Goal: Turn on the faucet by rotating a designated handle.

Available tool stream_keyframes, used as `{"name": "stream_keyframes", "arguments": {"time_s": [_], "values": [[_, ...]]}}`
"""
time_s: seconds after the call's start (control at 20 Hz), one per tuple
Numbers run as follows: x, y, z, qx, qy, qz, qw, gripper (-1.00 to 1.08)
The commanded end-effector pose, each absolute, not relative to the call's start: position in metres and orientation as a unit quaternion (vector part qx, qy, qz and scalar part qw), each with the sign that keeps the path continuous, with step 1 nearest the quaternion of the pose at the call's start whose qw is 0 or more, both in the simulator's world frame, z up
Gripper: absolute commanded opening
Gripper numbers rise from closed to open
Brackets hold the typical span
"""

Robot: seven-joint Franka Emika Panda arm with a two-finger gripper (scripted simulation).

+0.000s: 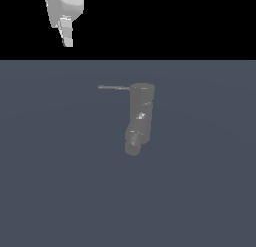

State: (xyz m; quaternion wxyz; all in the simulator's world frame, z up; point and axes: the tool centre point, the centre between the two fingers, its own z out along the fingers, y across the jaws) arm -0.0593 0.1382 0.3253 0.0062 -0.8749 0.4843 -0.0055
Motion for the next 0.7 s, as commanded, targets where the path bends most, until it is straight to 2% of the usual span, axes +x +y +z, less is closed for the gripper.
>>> {"name": "stream_keyframes", "arguments": {"time_s": [0.0,0.65], "values": [[-0.048,0.138,0.317,-0.861,0.508,-0.005,0.006,-1.00],[0.014,0.123,0.269,-0.777,0.629,-0.003,0.004,-1.00]]}}
